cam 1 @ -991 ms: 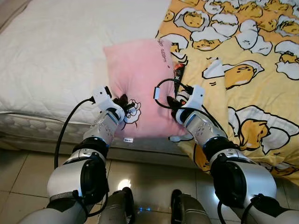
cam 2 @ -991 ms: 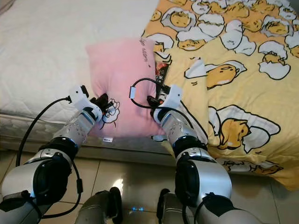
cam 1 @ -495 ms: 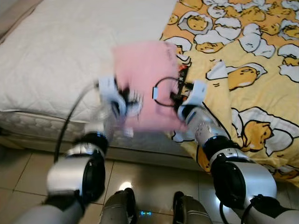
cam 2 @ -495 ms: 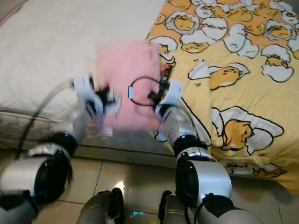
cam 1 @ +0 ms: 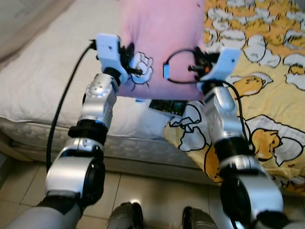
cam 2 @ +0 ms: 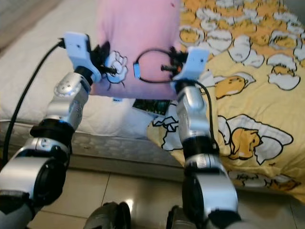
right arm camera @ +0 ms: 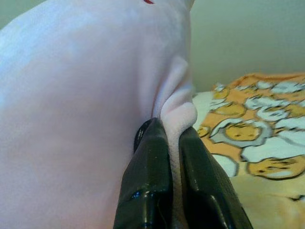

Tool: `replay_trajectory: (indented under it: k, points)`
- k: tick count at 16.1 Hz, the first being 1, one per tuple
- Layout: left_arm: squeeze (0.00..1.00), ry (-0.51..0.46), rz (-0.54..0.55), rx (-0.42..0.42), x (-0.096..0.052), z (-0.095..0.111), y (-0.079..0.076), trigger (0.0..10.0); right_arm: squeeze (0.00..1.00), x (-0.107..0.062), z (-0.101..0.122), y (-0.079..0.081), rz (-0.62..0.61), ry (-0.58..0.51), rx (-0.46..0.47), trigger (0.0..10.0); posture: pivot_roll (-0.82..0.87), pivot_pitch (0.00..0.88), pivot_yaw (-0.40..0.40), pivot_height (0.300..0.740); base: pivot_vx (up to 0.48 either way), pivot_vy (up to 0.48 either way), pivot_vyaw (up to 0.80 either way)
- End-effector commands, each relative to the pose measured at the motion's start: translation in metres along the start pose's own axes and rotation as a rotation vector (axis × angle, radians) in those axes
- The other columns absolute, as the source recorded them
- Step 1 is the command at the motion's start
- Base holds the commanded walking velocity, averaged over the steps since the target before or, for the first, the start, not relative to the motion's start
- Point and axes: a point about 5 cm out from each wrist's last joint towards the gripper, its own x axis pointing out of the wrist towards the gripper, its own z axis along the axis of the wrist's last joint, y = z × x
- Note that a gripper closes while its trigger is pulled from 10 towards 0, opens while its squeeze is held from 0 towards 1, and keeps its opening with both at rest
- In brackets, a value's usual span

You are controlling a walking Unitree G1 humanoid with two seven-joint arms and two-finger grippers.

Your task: Clean up the room

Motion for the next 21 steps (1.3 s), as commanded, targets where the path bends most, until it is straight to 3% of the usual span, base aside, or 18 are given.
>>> replay_trajectory:
  k: [1, 5, 7, 13, 21]
  points:
    - [0.00, 0.001, 0.027, 0.030, -0.002, -0.001, 0.002, 10.0, 0.00, -0.001, 0.009, 0.000, -0.022, -0.056, -0.035, 10.0, -0.14, 0.003, 0.072, 0.727, 0.000, 0.000, 0.00]
    - [0.00, 0.031, 0.050, 0.028, -0.006, -0.010, 0.001, 10.0, 0.00, -0.011, -0.004, -0.001, -0.027, -0.008, -0.088, 10.0, -0.15, 0.009, 0.077, 0.727, 0.000, 0.000, 0.00]
    - [0.00, 0.085, 0.073, 0.039, -0.012, -0.026, -0.003, 10.0, 0.00, -0.021, -0.020, -0.006, -0.040, 0.058, -0.086, 10.0, -0.15, 0.013, 0.083, 0.727, 0.000, -0.137, 0.00]
    - [0.00, 0.177, 0.059, 0.069, -0.027, -0.055, -0.017, 10.0, 0.00, -0.041, -0.043, -0.011, -0.041, 0.144, -0.105, 10.0, -0.15, 0.020, 0.094, 0.727, 0.000, 0.441, 0.00]
    - [0.00, 0.195, 0.073, 0.078, -0.028, -0.060, -0.023, 10.0, 0.00, -0.044, -0.048, -0.010, -0.034, 0.174, -0.106, 10.0, -0.15, 0.018, 0.092, 0.727, 0.000, 0.480, 0.00]
